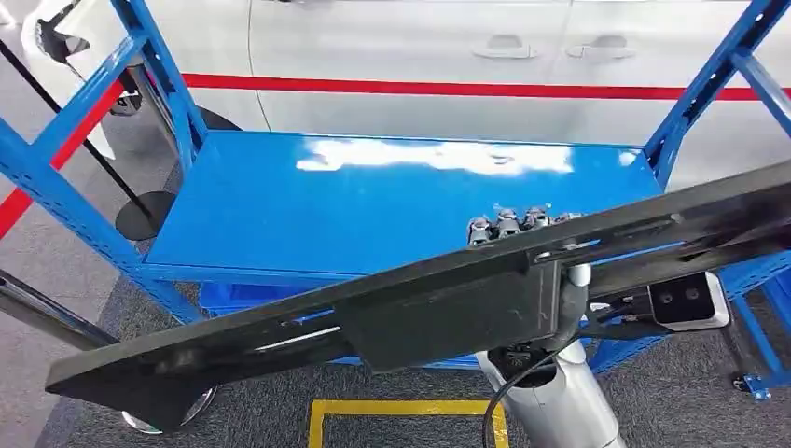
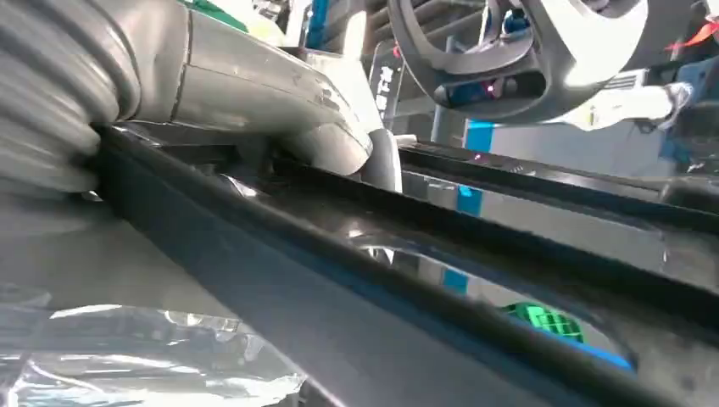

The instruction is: Take the parts from the cabinet and place them on the table.

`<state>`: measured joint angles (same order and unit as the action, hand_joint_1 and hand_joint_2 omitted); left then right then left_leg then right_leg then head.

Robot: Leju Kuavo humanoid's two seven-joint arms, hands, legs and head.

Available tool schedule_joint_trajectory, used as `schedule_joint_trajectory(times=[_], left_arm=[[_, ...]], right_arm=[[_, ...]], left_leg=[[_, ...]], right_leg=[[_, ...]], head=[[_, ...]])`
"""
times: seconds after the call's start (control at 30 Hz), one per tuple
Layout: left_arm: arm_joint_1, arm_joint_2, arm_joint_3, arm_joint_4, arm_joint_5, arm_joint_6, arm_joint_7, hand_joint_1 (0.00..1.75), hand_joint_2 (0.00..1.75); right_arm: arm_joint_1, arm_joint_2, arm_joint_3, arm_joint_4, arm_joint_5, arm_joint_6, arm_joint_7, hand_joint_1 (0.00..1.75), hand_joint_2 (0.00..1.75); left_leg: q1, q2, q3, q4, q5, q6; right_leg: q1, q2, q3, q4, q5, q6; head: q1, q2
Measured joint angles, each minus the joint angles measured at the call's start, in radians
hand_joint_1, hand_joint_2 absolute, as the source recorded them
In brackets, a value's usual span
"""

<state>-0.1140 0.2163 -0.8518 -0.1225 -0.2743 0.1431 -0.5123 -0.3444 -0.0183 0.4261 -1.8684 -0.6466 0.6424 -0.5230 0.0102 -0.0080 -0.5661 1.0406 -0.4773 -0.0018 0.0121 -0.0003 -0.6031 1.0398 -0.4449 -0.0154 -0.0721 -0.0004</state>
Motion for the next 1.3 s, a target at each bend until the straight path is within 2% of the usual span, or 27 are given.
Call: schedule_joint_trajectory(times=[0.07, 0.1, 0.17, 0.23, 0.27, 0.3, 0.33, 0.4, 0.43, 0.47, 0.6, 0.63, 0.67, 0.73, 0.77, 0.8, 0.87, 0.93, 0.97, 1.0, 1.03, 1.1, 1.13, 1.17, 1.23, 1.27, 1.3], left_arm=[[0.005, 0.001, -0.003, 0.0, 0.0, 0.002, 0.005, 0.0, 0.0], [0.005, 0.0, -0.006, 0.0, 0.0, 0.002, 0.006, 0.0, 0.0], [0.003, 0.002, -0.008, 0.0, 0.0, 0.002, 0.007, 0.0, 0.0], [0.004, 0.002, -0.011, 0.0, 0.0, 0.002, 0.007, 0.0, 0.0], [0.004, 0.002, -0.015, 0.0, 0.0, 0.002, 0.007, 0.0, 0.0], [0.005, 0.002, -0.018, 0.0, 0.0, 0.003, 0.007, 0.0, 0.0], [0.005, 0.001, -0.02, 0.0, 0.0, 0.006, 0.006, 0.0, 0.0], [0.005, 0.002, -0.024, 0.003, 0.0, 0.011, 0.006, 0.0, 0.0], [0.005, 0.002, -0.025, 0.005, 0.0, 0.011, 0.006, 0.0, 0.0], [0.006, 0.003, -0.026, 0.006, 0.0, 0.011, 0.008, 0.0, 0.0], [0.011, 0.006, -0.031, 0.014, 0.0, -0.002, 0.018, 0.0, 0.0], [0.013, 0.005, -0.031, 0.015, 0.0, -0.006, 0.021, 0.0, 0.0], [0.015, 0.003, -0.031, 0.015, -0.001, -0.007, 0.023, 0.0, 0.0], [0.015, 0.0, -0.032, 0.015, 0.0, -0.01, 0.028, 0.0, 0.0], [0.015, -0.003, -0.035, 0.015, 0.0, -0.011, 0.029, 0.0, 0.0], [0.015, -0.006, -0.04, 0.015, 0.0, -0.013, 0.032, 0.0, 0.0], [0.015, -0.01, -0.052, 0.015, 0.0, -0.015, 0.04, 0.0, 0.0], [0.012, -0.011, -0.061, 0.015, 0.0, -0.015, 0.048, 0.0, 0.0], [0.008, -0.009, -0.067, 0.015, 0.0, -0.015, 0.053, 0.0, 0.0], [0.005, -0.009, -0.073, 0.016, 0.0, -0.016, 0.056, 0.0, 0.0], [0.005, -0.009, -0.074, 0.016, 0.0, -0.016, 0.06, 0.0, 0.0], [0.006, -0.01, -0.074, 0.016, 0.0, -0.018, 0.063, 0.0, 0.0], [0.006, -0.017, -0.075, 0.016, 0.0, -0.019, 0.061, 0.0, 0.0], [0.004, -0.019, -0.075, 0.016, 0.0, -0.019, 0.061, 0.0, 0.0], [0.006, -0.026, -0.075, 0.016, 0.0, -0.019, 0.059, 0.0, 0.0], [0.007, -0.029, -0.075, 0.016, 0.0, -0.019, 0.058, 0.0, 0.0], [0.008, -0.032, -0.075, 0.016, 0.0, -0.019, 0.058, 0.0, 0.0]], right_arm=[[0.0, -0.011, 0.0, 0.014, 0.001, 0.004, -0.008, 1.75, 1.75], [-0.001, -0.018, 0.0, 0.019, 0.003, 0.006, -0.012, 1.75, 1.75], [-0.004, -0.028, 0.0, 0.027, 0.006, 0.01, -0.016, 1.75, 1.75], [-0.003, -0.034, 0.001, 0.034, 0.009, 0.011, -0.018, 1.75, 1.75], [-0.003, -0.037, 0.001, 0.038, 0.009, 0.01, -0.018, 1.75, 1.75], [-0.003, -0.04, 0.001, 0.042, 0.01, 0.008, -0.019, 1.75, 1.75], [-0.003, -0.043, 0.001, 0.045, 0.014, 0.002, -0.025, 1.75, 1.75], [-0.004, -0.053, 0.008, 0.052, 0.035, -0.024, -0.06, 1.75, 1.75], [-0.004, -0.059, 0.011, 0.053, 0.049, -0.038, -0.08, 1.75, 1.75], [-0.004, -0.067, 0.014, 0.053, 0.069, -0.055, -0.092, 1.75, 1.75], [0.024, -0.091, 0.013, 0.05, 0.191, -0.054, -0.1, 1.75, 1.75], [0.036, -0.088, 0.007, 0.046, 0.221, -0.02, -0.1, 1.75, 1.75], [0.045, -0.085, -0.001, 0.043, 0.238, 0.01, -0.1, 1.75, 1.75], [0.065, -0.074, -0.02, 0.031, 0.271, 0.04, -0.1, 1.75, 1.75], [0.077, -0.069, -0.025, 0.026, 0.281, 0.04, -0.1, 1.75, 1.75], [0.088, -0.066, -0.029, 0.017, 0.291, 0.032, -0.1, 1.75, 1.75], [0.098, -0.067, -0.03, -0.006, 0.298, -0.001, -0.1, 1.75, 1.75], [0.094, -0.073, -0.028, -0.028, 0.279, -0.037, -0.1, 1.75, 1.75], [0.09, -0.08, -0.024, -0.035, 0.263, -0.045, -0.1, 1.75, 1.75], [0.086, -0.09, -0.02, -0.04, 0.25, -0.046, -0.1, 1.75, 1.75], [0.082, -0.095, -0.019, -0.043, 0.251, -0.039, -0.1, 1.75, 1.75], [0.082, -0.096, -0.019, -0.045, 0.264, -0.004, -0.1, 1.75, 1.75], [0.084, -0.096, -0.023, -0.044, 0.277, 0.031, -0.1, 1.75, 1.75], [0.085, -0.095, -0.031, -0.042, 0.285, 0.062, -0.1, 1.75, 1.75], [0.089, -0.091, -0.046, -0.037, 0.303, 0.095, -0.1, 1.75, 1.75], [0.092, -0.088, -0.052, -0.034, 0.306, 0.104, -0.1, 1.75, 1.75], [0.094, -0.086, -0.057, -0.031, 0.308, 0.105, -0.1, 1.75, 1.75]], left_leg=[[-0.004, -0.001, -0.003, 0.001, 0.007, 0.01], [0.003, 0.001, -0.006, -0.009, 0.016, 0.019], [0.005, 0.003, -0.02, -0.011, 0.03, 0.031], [0.004, 0.003, -0.038, -0.011, 0.042, 0.031], [0.005, 0.003, -0.047, -0.011, 0.048, 0.031], [0.005, 0.003, -0.056, -0.01, 0.054, 0.029], [0.006, 0.003, -0.063, -0.01, 0.06, 0.027], [0.007, 0.002, -0.074, -0.01, 0.072, 0.021], [0.007, 0.001, -0.076, -0.01, 0.077, 0.015], [0.005, 0.0, -0.08, -0.011, 0.083, 0.008], [0.004, 0.0, -0.078, -0.028, 0.113, -0.021], [0.011, 0.0, -0.087, -0.017, 0.093, -0.021], [0.008, 0.002, -0.103, 0.017, 0.042, -0.02], [0.011, 0.002, -0.142, 0.168, -0.074, -0.023], [0.01, 0.002, -0.158, 0.244, -0.107, -0.024], [0.01, 0.002, -0.158, 0.29, -0.108, -0.024], [0.01, 0.002, -0.102, 0.243, -0.053, -0.018], [0.006, 0.002, 0.021, 0.07, -0.01, -0.005], [-0.001, 0.002, 0.061, 0.0, -0.043, 0.001], [-0.003, 0.002, 0.075, -0.021, -0.044, 0.001], [-0.007, 0.002, 0.066, -0.026, -0.039, 0.003], [-0.006, 0.002, 0.061, -0.03, -0.026, 0.015], [0.002, 0.008, 0.057, -0.039, -0.011, 0.021], [0.002, 0.009, 0.047, -0.04, -0.001, 0.03], [0.002, 0.01, 0.019, -0.038, 0.021, 0.034], [0.002, 0.01, 0.004, -0.037, 0.031, 0.032], [0.002, 0.01, -0.011, -0.035, 0.04, 0.03]], right_leg=[[-0.005, 0.0, -0.001, -0.003, 0.007, 0.011], [-0.001, 0.0, -0.005, 0.001, 0.006, 0.016], [-0.009, 0.002, -0.03, 0.064, -0.073, 0.031], [-0.017, 0.001, -0.083, 0.218, -0.166, 0.041], [-0.02, 0.001, -0.101, 0.278, -0.19, 0.044], [-0.022, 0.001, -0.098, 0.298, -0.191, 0.046], [-0.026, 0.001, -0.071, 0.269, -0.17, 0.047], [-0.028, 0.0, 0.044, 0.097, -0.098, 0.046], [-0.028, 0.001, 0.107, 0.001, -0.081, 0.042], [-0.02, 0.002, 0.124, -0.037, -0.096, 0.037], [-0.015, 0.003, 0.104, -0.04, -0.065, 0.011], [-0.021, -0.006, 0.1, -0.048, -0.05, 0.001], [-0.021, -0.002, 0.089, -0.05, -0.041, -0.008], [-0.015, -0.004, 0.067, -0.047, -0.026, -0.016], [-0.011, -0.005, 0.056, -0.045, -0.019, -0.018], [-0.006, -0.006, 0.044, -0.041, -0.011, -0.019], [-0.001, -0.006, 0.02, -0.033, 0.0, -0.019], [0.002, -0.004, -0.001, -0.018, 0.009, -0.016], [0.004, -0.004, -0.009, -0.013, 0.011, -0.012], [0.004, -0.005, -0.011, -0.01, 0.017, -0.005], [0.002, -0.005, -0.011, -0.009, 0.023, 0.001], [-0.001, -0.004, -0.013, -0.013, 0.037, 0.014], [-0.003, 0.0, -0.019, -0.005, 0.025, 0.02], [-0.003, 0.001, -0.033, 0.019, -0.019, 0.026], [-0.014, 0.001, -0.075, 0.153, -0.133, 0.037], [-0.018, 0.001, -0.094, 0.226, -0.168, 0.042], [-0.02, 0.001, -0.102, 0.278, -0.176, 0.045]], head=[[0.0, 0.0], [0.0, 0.0], [0.0, 0.0], [0.0, 0.0], [0.0, 0.0], [0.0, 0.0], [0.0, 0.0], [0.0, 0.0], [0.0, 0.0], [0.0, 0.0], [0.0, 0.0], [0.0, 0.0], [0.0, 0.0], [0.0, 0.0], [0.0, 0.0], [0.0, 0.0], [0.0, 0.0], [0.0, 0.0], [0.0, 0.0], [0.0, 0.0], [0.001, 0.0], [0.0, 0.0], [0.0, 0.0], [0.001, 0.0], [0.0, 0.0], [0.0, 0.0], [0.0, 0.0]])
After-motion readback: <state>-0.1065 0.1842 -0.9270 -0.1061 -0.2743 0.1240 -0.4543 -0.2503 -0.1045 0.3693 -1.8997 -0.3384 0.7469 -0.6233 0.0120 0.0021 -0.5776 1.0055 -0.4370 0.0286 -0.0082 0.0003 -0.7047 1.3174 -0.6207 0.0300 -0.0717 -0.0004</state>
